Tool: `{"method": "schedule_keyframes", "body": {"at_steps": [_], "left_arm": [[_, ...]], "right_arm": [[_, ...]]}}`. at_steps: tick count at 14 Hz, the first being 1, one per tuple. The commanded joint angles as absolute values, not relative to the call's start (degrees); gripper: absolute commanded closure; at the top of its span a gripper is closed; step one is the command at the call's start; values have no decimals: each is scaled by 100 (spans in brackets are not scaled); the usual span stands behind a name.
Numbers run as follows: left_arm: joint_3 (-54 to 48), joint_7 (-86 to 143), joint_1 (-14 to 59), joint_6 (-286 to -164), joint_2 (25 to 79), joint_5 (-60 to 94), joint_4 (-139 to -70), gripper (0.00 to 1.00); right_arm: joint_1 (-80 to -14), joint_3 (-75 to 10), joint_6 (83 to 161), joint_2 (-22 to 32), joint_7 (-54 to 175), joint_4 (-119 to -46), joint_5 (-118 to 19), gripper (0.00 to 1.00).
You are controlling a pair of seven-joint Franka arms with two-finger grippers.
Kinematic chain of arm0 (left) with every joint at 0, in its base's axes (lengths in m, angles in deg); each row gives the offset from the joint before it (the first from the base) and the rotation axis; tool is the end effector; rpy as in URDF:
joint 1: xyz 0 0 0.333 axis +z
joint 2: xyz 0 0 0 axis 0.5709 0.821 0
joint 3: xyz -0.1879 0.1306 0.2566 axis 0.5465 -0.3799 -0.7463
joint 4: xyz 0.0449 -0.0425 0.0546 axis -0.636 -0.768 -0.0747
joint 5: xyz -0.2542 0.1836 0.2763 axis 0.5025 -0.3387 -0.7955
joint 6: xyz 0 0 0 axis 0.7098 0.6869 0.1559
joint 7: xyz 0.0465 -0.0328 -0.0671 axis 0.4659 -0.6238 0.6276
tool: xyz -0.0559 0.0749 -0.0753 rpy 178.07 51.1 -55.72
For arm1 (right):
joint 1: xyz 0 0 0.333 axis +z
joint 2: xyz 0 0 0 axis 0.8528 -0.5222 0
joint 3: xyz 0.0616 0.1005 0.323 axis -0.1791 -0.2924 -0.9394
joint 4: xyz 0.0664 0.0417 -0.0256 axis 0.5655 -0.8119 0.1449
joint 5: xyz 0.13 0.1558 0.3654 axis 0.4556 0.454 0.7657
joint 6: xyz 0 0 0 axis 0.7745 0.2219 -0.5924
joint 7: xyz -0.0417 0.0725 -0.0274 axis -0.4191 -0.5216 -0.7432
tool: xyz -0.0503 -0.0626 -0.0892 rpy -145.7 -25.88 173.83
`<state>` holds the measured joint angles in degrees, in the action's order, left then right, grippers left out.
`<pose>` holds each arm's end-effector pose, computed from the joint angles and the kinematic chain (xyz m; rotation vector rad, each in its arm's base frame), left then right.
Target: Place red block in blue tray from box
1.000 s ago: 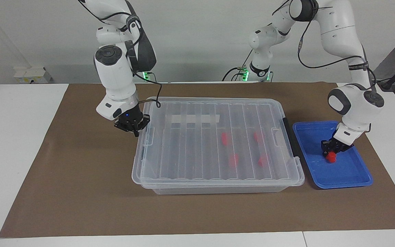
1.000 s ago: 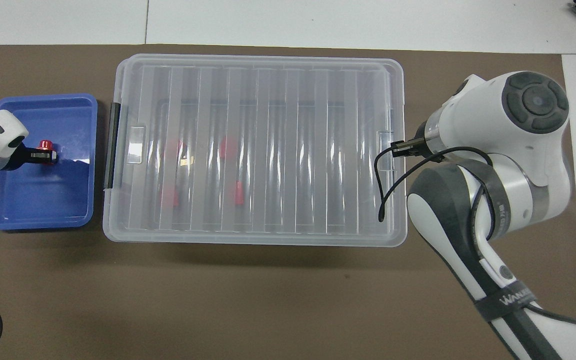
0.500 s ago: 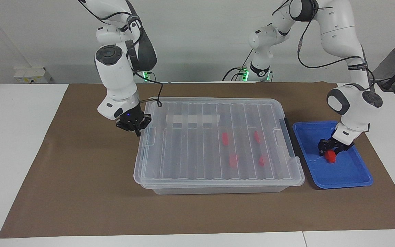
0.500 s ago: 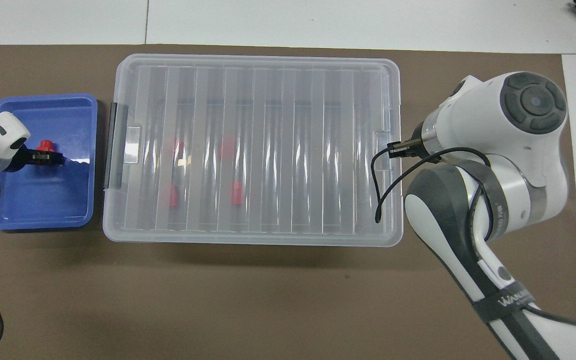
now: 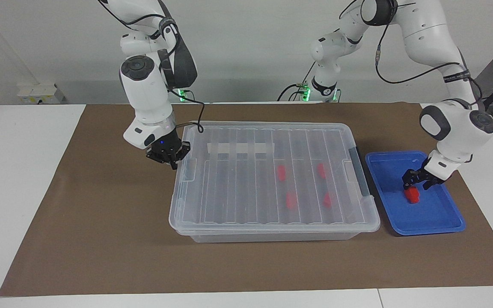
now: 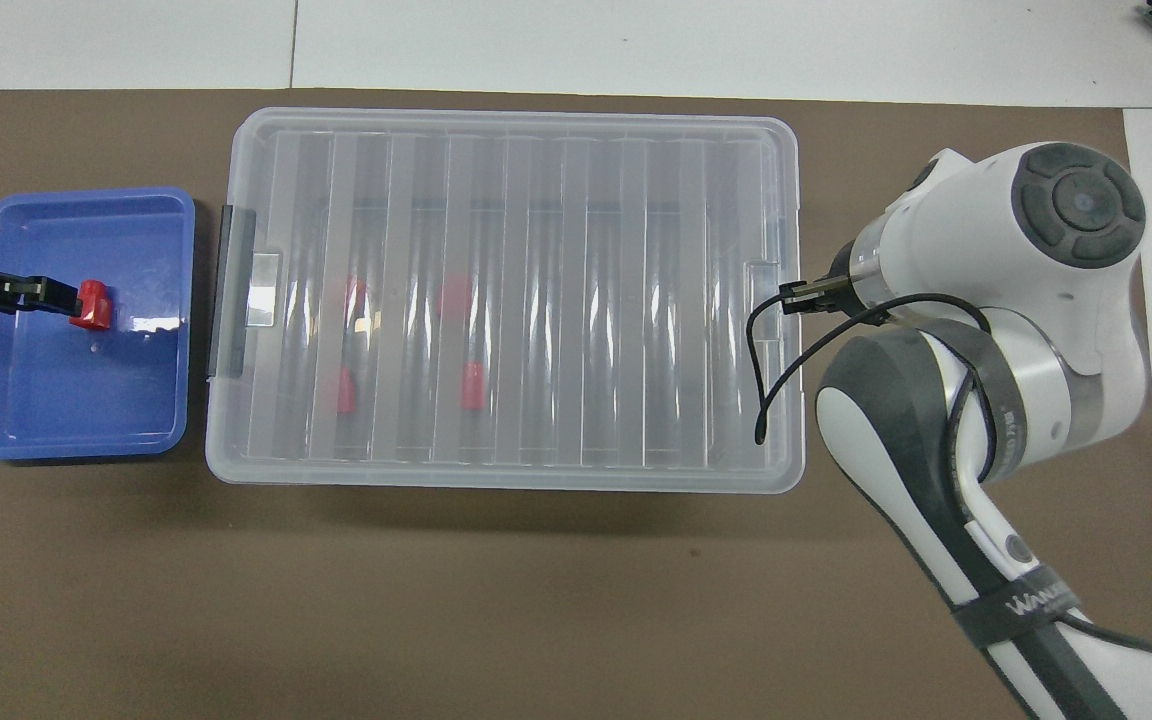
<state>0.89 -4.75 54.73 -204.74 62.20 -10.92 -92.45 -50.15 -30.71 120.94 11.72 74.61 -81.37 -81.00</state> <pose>0.6689 0.1613 0.3935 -3.1309 0.1704 -0.0153 0.6248 0.1526 0.4833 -3.1126 -0.2215 -0.1529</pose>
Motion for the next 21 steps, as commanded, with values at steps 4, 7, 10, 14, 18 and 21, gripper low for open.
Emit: {"method": "schedule_keyframes", "body": {"at_steps": [4,7,10,14,18,21], "left_arm": [[138,-448,5423,-18670,5615,-1231,-8318,3],[191,-369,5117,-17931,4940,-1213,-8220,0],[199,-123,4897,-17245,4298,-1143,-8212,0],[269,316,4405,-16647,3770,-1143,-8115,0],[402,711,3975,-16750,3347,-1143,-8386,0],[114,871,3431,-17102,3486,-1143,-8643,0]], "right_arm": [[-5666,-3089,11463,1653,7422,-8289,-7966,100],[-6070,-3081,11366,1890,7431,-8377,-7966,20],[-6212,-3063,11112,2101,7580,-8316,-7975,0],[-6221,-3037,10594,2146,7668,-7842,-7975,0],[-6247,-3045,9865,2032,7668,-7043,-8001,0],[-6247,-3045,9303,1953,7668,-6551,-8071,0]]}}
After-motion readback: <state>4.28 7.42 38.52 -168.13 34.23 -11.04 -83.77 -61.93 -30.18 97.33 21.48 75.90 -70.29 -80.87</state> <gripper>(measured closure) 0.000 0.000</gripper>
